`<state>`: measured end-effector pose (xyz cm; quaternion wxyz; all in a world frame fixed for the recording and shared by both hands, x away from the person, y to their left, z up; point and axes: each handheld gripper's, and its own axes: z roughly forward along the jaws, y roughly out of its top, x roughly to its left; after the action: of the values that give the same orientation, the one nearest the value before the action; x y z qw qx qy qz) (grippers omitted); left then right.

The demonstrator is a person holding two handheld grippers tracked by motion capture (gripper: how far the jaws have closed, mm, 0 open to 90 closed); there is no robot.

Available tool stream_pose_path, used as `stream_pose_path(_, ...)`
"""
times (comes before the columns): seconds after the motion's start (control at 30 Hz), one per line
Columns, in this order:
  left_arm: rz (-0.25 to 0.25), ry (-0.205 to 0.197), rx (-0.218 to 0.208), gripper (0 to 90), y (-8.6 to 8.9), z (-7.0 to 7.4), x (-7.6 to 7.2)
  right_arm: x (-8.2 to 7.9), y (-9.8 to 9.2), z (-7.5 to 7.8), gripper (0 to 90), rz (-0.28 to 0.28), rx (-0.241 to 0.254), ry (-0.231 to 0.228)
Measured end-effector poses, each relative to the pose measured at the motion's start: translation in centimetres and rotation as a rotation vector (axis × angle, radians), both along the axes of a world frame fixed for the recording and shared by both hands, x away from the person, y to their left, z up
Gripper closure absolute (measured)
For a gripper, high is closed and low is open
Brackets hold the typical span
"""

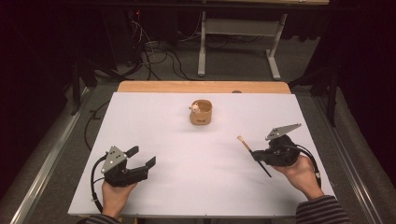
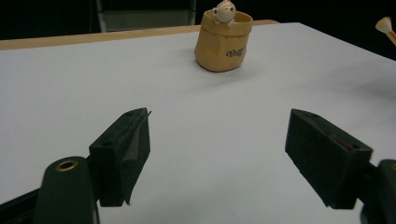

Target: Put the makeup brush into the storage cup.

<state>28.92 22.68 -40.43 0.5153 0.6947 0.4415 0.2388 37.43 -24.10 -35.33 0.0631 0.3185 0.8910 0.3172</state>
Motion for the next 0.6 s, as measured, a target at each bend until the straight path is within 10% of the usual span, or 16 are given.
stream_pose_path(0.6, -0.003, 0.003, -0.007, 23.1, 0.0, 0.0, -0.1, -2.3, 1.3, 0.1, 85.3, 0.051, 0.091, -0.041)
